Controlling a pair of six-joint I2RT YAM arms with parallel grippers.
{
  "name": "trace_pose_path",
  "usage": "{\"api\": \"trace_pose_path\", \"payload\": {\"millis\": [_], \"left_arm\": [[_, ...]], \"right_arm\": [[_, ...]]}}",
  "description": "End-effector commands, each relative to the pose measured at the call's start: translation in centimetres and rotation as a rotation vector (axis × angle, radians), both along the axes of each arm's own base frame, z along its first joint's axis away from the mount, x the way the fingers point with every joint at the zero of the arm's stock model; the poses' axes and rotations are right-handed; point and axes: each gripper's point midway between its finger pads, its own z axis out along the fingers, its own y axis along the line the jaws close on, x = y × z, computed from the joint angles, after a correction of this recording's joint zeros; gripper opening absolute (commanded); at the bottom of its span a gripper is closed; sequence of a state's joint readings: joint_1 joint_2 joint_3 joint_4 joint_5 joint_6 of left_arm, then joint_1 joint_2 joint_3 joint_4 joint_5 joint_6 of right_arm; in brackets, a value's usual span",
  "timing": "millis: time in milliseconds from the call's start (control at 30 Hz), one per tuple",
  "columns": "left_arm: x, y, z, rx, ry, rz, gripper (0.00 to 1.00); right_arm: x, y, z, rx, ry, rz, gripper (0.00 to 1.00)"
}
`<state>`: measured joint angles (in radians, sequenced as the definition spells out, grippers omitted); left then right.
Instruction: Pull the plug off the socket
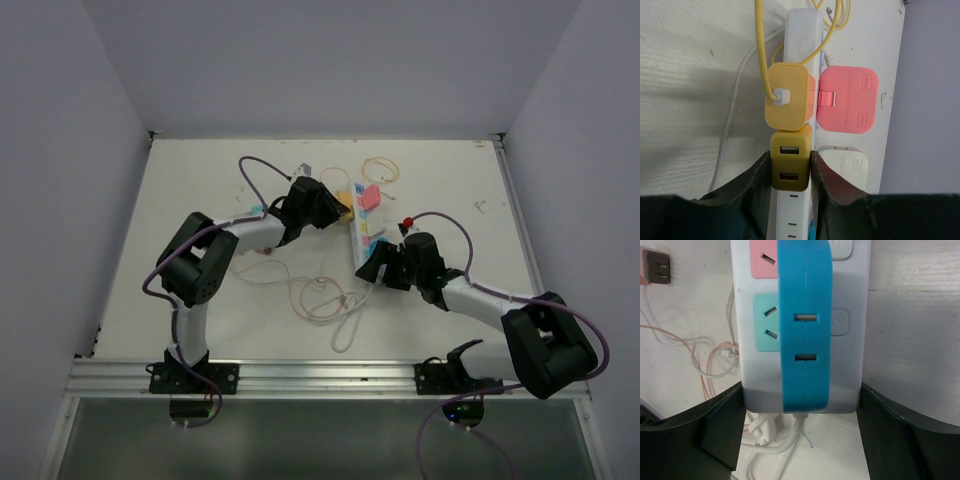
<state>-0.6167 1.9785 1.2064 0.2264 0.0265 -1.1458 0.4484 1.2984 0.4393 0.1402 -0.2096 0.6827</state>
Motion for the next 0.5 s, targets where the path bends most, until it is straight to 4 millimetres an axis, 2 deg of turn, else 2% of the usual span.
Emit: {"api": "trace_pose_path", "payload": {"millis": [0, 33, 133, 333, 367, 467], "left_arm": [[0.8, -0.7, 1.9, -0.049, -0.047, 0.008, 0.17], [0.6, -0.7, 1.7, -0.055, -0.039, 0.010, 0.09], [0.4, -0.6, 2.0, -0.069, -0.042, 0.010, 0.00], [-0.2, 0.5, 2.5, -0.108, -0.032, 0.039, 0.00], [-0.1, 0.7, 3.3, -0.126, -0.046, 0.043, 0.00], [-0.2, 1.5, 3.7, -0.138, -0.047, 0.057, 0.00]], "right_arm": [[-3.1, -1.3, -3.4, -0.073, 0.152, 0.009, 0.00], [-3.1, -1.3, -3.4, -0.073, 0.152, 0.009, 0.00], [-3.2, -1.5, -3.6, -0.079, 0.159, -0.003, 0.00], [-3.3, -2.0, -4.1, -0.080, 0.177, -0.027, 0.00], [-3.2, -2.1, -4.0, -0.077, 0.178, -0.034, 0.00], [-3.2, -2.2, -4.2, -0.074, 0.183, -0.042, 0.00]]}}
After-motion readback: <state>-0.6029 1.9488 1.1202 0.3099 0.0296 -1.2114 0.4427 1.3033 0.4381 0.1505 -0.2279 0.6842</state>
